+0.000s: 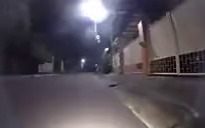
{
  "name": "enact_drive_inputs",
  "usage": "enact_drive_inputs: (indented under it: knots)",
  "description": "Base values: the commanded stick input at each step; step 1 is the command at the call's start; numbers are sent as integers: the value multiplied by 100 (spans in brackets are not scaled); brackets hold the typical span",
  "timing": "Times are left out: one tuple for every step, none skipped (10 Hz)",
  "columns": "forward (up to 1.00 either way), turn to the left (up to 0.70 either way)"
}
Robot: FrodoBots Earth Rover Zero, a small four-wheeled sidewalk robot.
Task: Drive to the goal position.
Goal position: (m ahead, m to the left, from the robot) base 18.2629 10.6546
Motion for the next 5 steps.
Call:
enact_drive_inputs:
  knots:
    - [70,-27]
    - [70,-33]
    - [70,-12]
    - [70,-1]
    - [70,0]
